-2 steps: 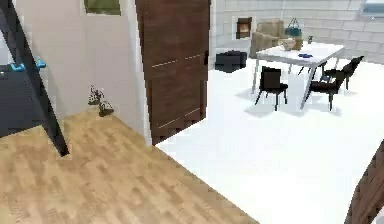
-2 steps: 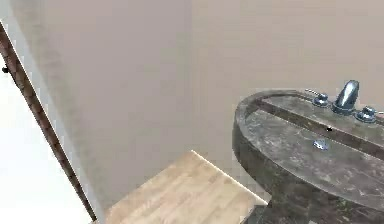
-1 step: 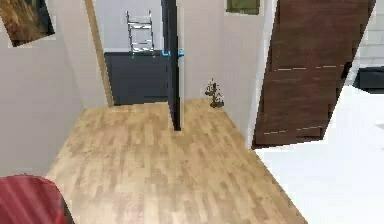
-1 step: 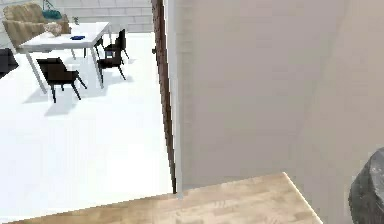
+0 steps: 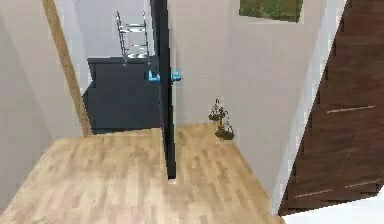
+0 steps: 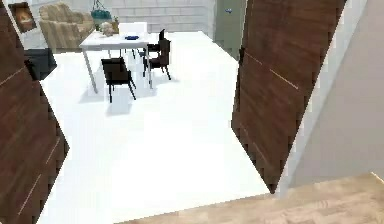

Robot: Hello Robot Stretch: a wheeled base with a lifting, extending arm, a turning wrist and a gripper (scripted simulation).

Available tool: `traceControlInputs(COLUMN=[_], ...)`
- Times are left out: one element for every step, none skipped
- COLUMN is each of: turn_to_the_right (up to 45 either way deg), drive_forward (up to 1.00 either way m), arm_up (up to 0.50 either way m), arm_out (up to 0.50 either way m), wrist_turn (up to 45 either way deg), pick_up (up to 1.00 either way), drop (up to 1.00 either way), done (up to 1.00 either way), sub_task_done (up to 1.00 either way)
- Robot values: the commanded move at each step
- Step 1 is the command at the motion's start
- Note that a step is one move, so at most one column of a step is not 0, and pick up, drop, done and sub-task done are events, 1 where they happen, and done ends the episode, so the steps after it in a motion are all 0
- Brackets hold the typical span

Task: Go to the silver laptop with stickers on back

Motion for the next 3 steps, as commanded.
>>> traceControlInputs(turn_to_the_right=[-33.0, 0.0, -6.0], drive_forward=[0.0, 1.0, 0.0], arm_up=[0.0, 0.0, 0.0], arm_out=[0.0, 0.0, 0.0], wrist_turn=[0.0, 0.0, 0.0], pick_up=[0.0, 0.0, 0.0], drop=[0.0, 0.0, 0.0], done=[0.0, 0.0, 0.0], sub_task_done=[0.0, 0.0, 0.0])
